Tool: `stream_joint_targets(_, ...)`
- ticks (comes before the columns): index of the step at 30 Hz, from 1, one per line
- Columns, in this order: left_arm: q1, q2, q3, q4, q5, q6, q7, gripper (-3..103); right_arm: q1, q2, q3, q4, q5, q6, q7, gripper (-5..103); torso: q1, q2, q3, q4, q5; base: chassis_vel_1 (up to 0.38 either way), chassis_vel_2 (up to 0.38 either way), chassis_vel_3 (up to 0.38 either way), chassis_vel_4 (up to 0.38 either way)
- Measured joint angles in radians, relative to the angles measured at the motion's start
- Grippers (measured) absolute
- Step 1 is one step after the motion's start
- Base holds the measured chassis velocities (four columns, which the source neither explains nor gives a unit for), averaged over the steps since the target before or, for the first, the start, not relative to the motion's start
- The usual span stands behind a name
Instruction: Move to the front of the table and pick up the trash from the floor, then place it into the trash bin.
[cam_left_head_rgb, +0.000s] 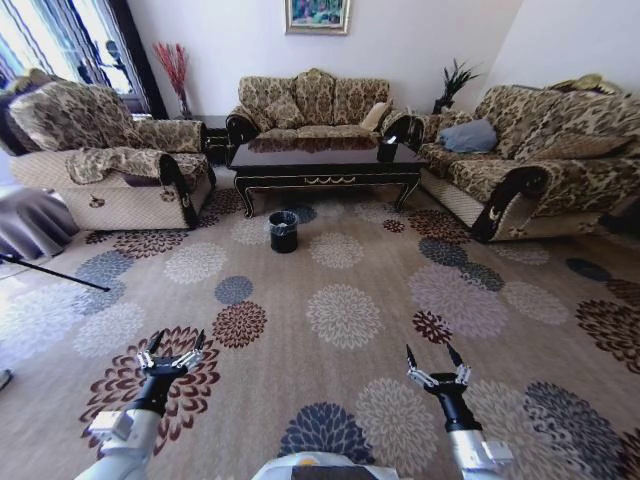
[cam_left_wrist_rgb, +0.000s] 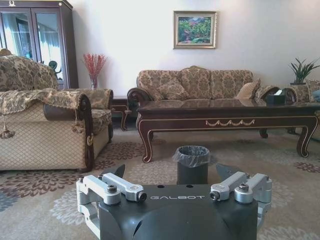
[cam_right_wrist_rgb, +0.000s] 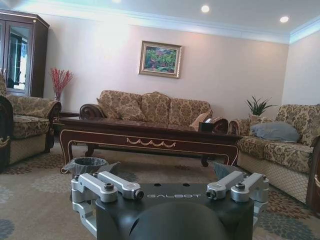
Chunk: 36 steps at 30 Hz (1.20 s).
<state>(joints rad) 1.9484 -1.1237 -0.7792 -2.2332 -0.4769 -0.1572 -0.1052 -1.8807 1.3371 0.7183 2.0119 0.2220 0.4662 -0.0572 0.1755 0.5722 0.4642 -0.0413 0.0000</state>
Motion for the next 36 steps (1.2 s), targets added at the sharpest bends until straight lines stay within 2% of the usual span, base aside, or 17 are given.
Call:
stream_joint_targets(11,0.0,0.0,0.0,0.0,0.0,0.0,0.0,100,0.0,0.0,0.0,0.0,0.0,0.0,0.0,100,0.014,0.04,0.024,-0.0001,0.0001,0.084,-0.102,-0.095,0.087)
stream_joint_targets(36,0.0,0.0,0.0,0.0,0.0,0.0,0.0,100,0.0,0.0,0.0,0.0,0.0,0.0,0.0,100,0.058,0.145,0.087,-0.0001,0.0,0.0,0.0,0.0,0.0)
